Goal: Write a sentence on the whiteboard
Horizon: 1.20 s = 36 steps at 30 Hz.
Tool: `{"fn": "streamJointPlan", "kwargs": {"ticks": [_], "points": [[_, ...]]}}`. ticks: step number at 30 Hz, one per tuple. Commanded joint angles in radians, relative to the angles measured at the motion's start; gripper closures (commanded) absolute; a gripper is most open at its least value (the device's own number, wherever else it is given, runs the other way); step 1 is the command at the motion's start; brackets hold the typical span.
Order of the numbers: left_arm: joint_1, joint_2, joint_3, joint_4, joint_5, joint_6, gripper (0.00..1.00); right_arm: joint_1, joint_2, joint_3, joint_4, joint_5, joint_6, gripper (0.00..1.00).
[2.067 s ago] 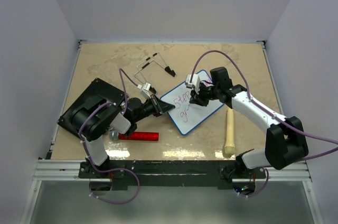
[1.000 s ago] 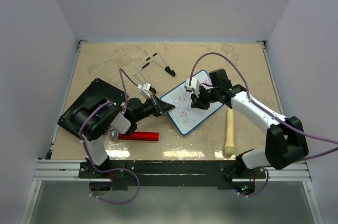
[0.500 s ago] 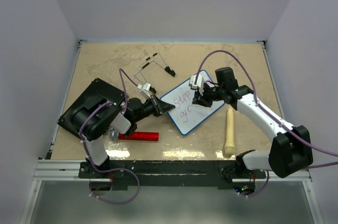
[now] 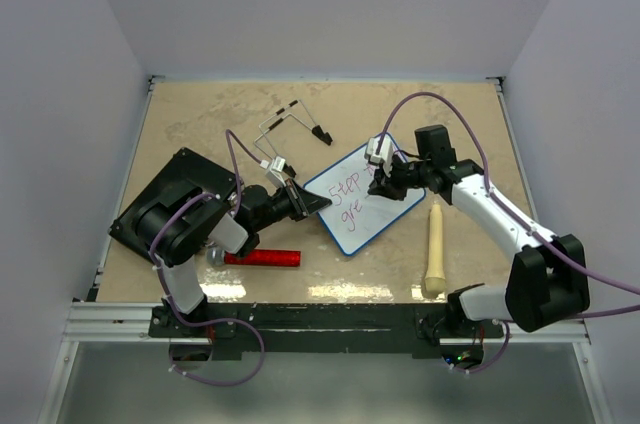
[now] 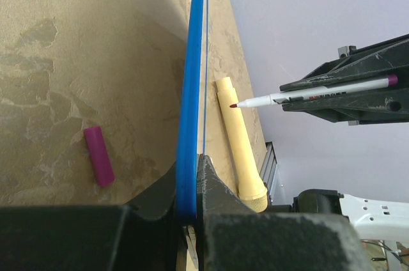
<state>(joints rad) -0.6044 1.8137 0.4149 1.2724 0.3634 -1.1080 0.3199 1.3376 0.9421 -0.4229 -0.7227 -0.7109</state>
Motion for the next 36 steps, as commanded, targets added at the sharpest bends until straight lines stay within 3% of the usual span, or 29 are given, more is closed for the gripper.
{"fn": "streamJointPlan", "kwargs": {"ticks": [1,36], "points": [[-0.005,0.003,-0.004,0.239,0.022,0.028,1.00,-0.008,0.005,-0.002,0.030,-0.050,-0.010,1.00],[-0.005,0.006,-0.001,0.237,0.022,0.027,1.00,-0.015,0.077,-0.011,0.102,0.006,0.059,1.00]]}}
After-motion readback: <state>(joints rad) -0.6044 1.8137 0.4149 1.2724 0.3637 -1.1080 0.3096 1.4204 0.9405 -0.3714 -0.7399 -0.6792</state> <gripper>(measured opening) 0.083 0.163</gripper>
